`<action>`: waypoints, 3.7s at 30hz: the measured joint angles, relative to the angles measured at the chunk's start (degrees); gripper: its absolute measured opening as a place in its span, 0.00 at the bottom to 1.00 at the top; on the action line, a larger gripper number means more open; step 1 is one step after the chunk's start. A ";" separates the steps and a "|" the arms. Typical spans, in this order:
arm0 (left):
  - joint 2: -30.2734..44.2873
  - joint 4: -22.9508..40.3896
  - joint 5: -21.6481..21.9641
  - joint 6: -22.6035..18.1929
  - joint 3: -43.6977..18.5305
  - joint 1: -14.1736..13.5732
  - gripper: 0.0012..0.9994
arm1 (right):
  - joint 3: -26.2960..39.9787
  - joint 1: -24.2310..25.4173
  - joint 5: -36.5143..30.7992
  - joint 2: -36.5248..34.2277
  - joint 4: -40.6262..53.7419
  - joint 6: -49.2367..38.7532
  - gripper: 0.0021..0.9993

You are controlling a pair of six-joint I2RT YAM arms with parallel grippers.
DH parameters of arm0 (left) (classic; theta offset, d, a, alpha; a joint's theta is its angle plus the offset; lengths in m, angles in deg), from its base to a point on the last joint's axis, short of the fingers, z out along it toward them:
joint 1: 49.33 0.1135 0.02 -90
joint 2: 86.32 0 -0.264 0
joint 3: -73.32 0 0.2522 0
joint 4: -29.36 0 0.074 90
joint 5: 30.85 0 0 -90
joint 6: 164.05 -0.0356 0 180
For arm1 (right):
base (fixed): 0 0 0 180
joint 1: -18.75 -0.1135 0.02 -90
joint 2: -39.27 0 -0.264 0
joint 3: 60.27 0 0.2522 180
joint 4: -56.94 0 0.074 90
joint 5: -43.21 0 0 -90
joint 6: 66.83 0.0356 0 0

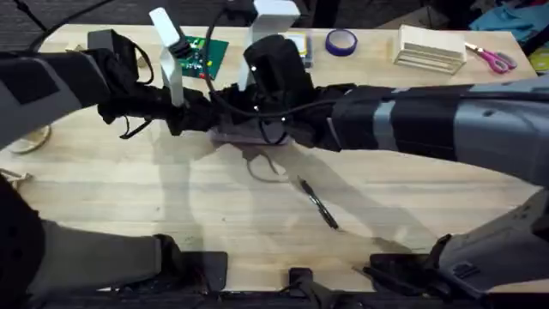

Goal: Unzip the bag, pick up the pens from the table one at a time and place them inside, then zip the bag closed.

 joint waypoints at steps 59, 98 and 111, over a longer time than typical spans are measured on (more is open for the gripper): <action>-6.32 8.78 -0.48 -0.39 -2.39 3.93 0.99 | 15.74 4.28 0.50 19.77 47.79 -25.76 0.83; -14.49 13.27 -0.70 -0.42 -2.58 8.81 0.99 | 15.74 4.28 0.26 5.86 44.69 -61.56 0.03; -14.49 13.27 -0.70 -0.42 -2.58 8.81 0.99 | 15.74 5.01 0.26 2.63 43.51 -62.57 0.03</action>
